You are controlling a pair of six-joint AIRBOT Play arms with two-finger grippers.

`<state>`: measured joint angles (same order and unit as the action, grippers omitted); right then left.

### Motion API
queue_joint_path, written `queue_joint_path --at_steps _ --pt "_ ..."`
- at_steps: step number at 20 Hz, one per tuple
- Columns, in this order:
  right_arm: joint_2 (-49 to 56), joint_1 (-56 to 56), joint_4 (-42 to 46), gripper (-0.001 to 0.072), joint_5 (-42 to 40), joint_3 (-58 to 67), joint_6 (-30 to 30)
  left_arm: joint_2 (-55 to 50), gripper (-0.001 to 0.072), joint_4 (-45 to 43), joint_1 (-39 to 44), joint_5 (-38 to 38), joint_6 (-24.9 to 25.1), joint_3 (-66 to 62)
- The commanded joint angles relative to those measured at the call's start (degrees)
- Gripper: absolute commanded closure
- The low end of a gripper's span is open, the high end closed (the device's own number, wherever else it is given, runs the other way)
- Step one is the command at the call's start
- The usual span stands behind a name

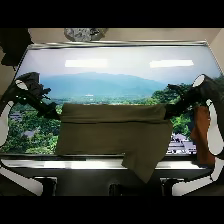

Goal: Fold the shirts.

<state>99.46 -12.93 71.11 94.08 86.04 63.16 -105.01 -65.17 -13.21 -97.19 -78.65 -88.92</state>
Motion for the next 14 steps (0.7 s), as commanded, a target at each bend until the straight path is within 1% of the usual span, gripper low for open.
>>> queue_joint_path --at_steps 1,4,8,9,10,11,12,14 --pt "-0.1 0.0 -2.4 0.0671 -1.2 -5.3 1.0 0.0 0.0678 -1.0 0.4 0.7 -0.2 1.9" --pt "-0.1 0.0 -1.6 0.0671 -2.7 -6.8 0.6 0.0 0.0678 -6.7 0.4 0.3 -0.2 1.9" --pt "-0.7 0.0 -0.4 0.0669 -4.2 -6.8 0.5 -0.1 0.0676 -6.6 0.4 0.4 -0.1 1.9" --pt "-0.7 0.0 -1.2 0.0515 -4.5 -6.7 0.5 0.0 0.0582 -5.6 0.4 0.3 0.8 1.9" --pt "-1.0 -0.1 -2.1 0.0314 -4.4 -6.2 -1.5 0.2 0.0357 -5.1 0.3 0.0 0.7 1.8" --pt "-1.5 -0.1 -2.0 0.0308 -4.0 -5.0 -2.8 0.6 0.0293 -5.1 0.0 -0.6 0.6 1.4" --pt "-2.3 -0.3 -1.5 0.0308 -3.1 -3.6 -3.6 1.4 0.0293 -5.1 -0.7 -0.9 0.5 0.6" --pt "-4.6 -1.9 -0.7 0.0242 0.6 -0.1 -4.0 4.5 0.0293 -5.2 -2.5 -0.9 -0.2 -0.3"
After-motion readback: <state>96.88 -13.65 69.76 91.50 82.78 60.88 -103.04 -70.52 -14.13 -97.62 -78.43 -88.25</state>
